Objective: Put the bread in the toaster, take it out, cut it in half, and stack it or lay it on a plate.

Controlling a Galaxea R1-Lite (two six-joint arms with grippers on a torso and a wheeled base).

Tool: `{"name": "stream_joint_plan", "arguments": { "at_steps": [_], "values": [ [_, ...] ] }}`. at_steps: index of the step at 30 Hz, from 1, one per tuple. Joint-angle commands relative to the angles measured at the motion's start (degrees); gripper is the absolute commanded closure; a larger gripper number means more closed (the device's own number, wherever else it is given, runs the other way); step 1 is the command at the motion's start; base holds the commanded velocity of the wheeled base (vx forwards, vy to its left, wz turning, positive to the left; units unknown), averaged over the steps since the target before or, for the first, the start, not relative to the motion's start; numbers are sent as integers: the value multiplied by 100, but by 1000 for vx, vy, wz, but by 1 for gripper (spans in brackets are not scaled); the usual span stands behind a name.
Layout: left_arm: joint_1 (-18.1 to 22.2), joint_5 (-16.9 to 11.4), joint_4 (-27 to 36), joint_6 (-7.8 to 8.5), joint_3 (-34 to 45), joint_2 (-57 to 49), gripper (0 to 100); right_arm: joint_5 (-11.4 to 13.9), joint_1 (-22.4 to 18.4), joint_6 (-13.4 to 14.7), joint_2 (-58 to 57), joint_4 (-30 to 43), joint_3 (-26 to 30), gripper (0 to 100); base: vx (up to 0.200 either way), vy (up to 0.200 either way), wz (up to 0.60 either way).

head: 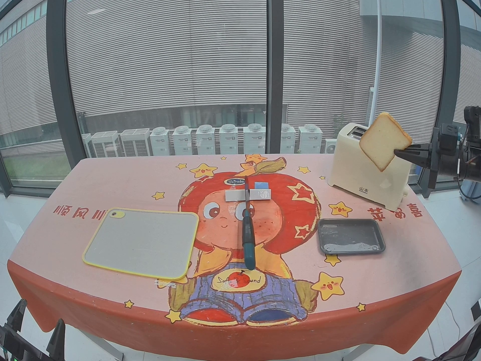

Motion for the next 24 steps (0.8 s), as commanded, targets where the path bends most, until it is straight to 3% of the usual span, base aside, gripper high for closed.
{"name": "stream_joint_plan", "arguments": {
  "at_steps": [1, 14, 24],
  "values": [
    [-1, -1, 4, -5, 101, 9, 0, 95, -36, 52, -8, -3, -186, 100, 0, -200, 0],
    [-1, -19, -4, -14, 101, 9, 0, 200, -177, 157, 195, 5, -784, 100, 0, -200, 0],
    [-1, -36, -4, -14, 101, 9, 0, 315, -98, 157, 379, 585, -1452, 100, 0, 0, 0]
  ]
}}
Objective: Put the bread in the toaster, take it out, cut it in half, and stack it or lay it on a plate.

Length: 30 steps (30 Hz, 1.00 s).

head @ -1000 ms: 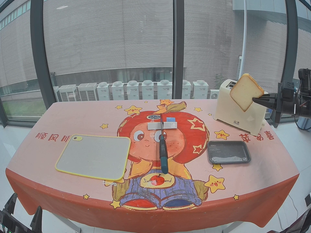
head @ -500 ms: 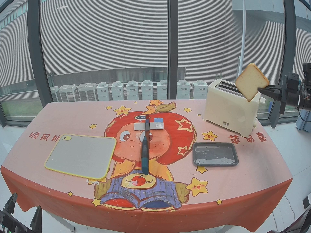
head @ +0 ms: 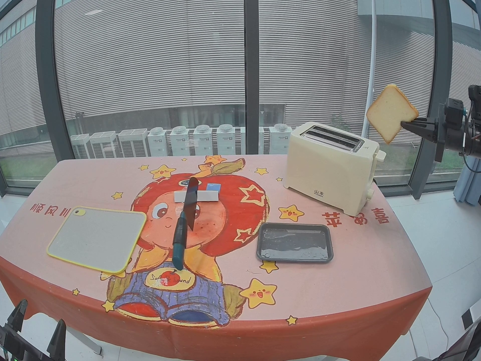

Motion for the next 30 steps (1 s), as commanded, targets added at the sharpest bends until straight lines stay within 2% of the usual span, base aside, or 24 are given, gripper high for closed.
{"name": "stream_joint_plan", "arguments": {
  "at_steps": [1, 5, 15, 30],
  "values": [
    [-1, 0, -1, -1, 101, 9, 0, 13, 32, -11, 240, 27, -226, 100, 0, 0, 0],
    [-1, 0, -1, -1, 101, 9, 0, -57, 23, -2, 301, 44, -208, 100, 0, 0, 0],
    [-1, 0, -1, -1, 101, 9, 0, -39, 23, -2, 583, 132, -428, 100, 0, 0, 0],
    [-1, 0, -1, -1, 101, 9, 0, -39, 207, 6, 1338, 203, -1509, 100, 0, 0, 0]
  ]
}}
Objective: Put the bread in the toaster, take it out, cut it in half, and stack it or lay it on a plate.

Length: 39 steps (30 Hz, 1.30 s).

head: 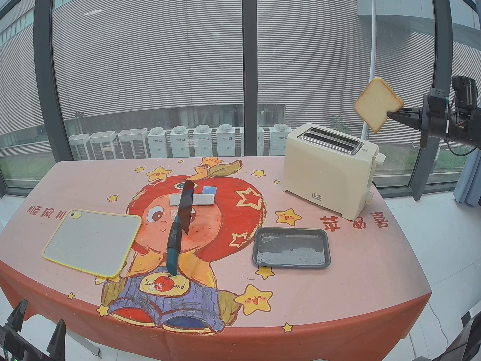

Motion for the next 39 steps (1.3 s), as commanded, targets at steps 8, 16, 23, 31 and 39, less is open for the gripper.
{"name": "stream_joint_plan", "arguments": {
  "at_steps": [8, 16, 23, 31, 39],
  "values": [
    [-1, 0, -1, -1, 101, 9, 0, -10, 223, 15, 803, 7, -718, 100, 0, 0, 0],
    [-1, 0, -1, -1, 101, 9, 0, -28, 390, 24, 1189, 7, -1061, 100, 0, 0, 0],
    [-1, 0, 8, -1, 101, 9, 0, -37, 452, 24, 1585, 15, -1430, 100, 0, 0, 0],
    [-1, 0, -1, -1, 101, 9, 0, -37, 443, 24, 1717, 138, -1518, 100, 0, 0, 0],
    [-1, 0, -1, -1, 101, 9, 0, -37, 452, -2, 1734, 138, -1457, 100, 0, 0, 0]
  ]
}}
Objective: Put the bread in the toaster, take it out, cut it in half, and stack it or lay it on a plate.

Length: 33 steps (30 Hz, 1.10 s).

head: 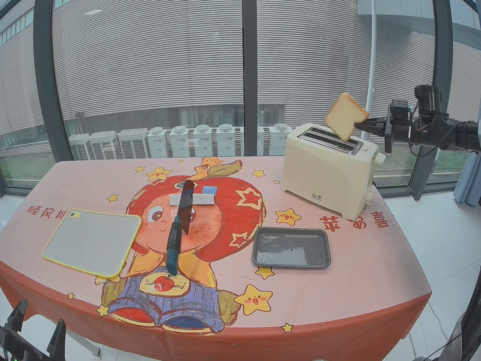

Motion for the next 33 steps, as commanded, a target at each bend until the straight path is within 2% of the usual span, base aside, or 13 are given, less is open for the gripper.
{"name": "stream_joint_plan", "arguments": {
  "at_steps": [1, 33],
  "values": [
    [2, 0, -1, -1, 101, 9, 0, 5, 13, -11, 14, -7, 37, 100, 0, 0, 0],
    [-7, 0, -1, -1, 101, 9, 0, -4, -13, -266, 243, 11, 213, 100, 0, 0, 0]
  ]
}}
